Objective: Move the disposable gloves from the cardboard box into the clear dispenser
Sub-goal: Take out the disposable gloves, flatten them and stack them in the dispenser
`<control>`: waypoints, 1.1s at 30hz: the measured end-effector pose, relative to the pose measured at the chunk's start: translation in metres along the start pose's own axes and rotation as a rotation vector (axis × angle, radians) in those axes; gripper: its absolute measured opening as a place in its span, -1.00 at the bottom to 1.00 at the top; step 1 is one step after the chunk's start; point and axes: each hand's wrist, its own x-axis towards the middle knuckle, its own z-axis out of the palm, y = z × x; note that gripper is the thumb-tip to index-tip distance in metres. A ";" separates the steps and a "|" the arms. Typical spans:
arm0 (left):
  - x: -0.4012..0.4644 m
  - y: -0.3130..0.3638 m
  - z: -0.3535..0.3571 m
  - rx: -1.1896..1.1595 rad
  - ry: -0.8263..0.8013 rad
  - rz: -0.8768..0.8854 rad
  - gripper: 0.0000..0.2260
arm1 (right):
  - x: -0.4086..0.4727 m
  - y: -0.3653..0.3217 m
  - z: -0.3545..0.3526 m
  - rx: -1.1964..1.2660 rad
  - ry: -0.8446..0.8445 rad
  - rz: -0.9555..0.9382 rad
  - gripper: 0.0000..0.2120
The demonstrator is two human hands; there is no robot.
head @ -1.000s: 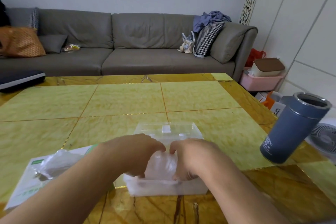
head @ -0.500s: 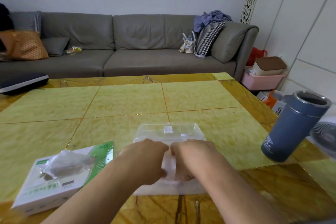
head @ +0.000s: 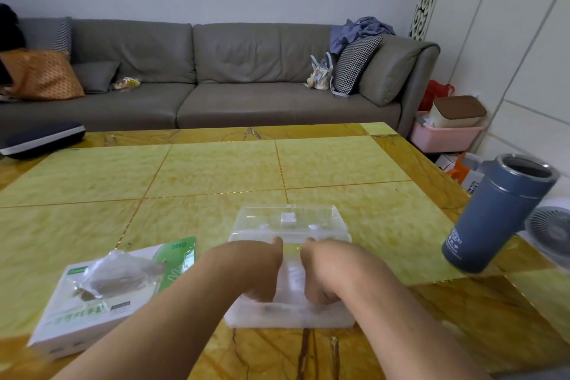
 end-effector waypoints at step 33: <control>-0.031 -0.006 0.009 -0.181 0.305 -0.042 -0.93 | -0.009 0.003 0.008 0.099 0.174 0.027 -0.89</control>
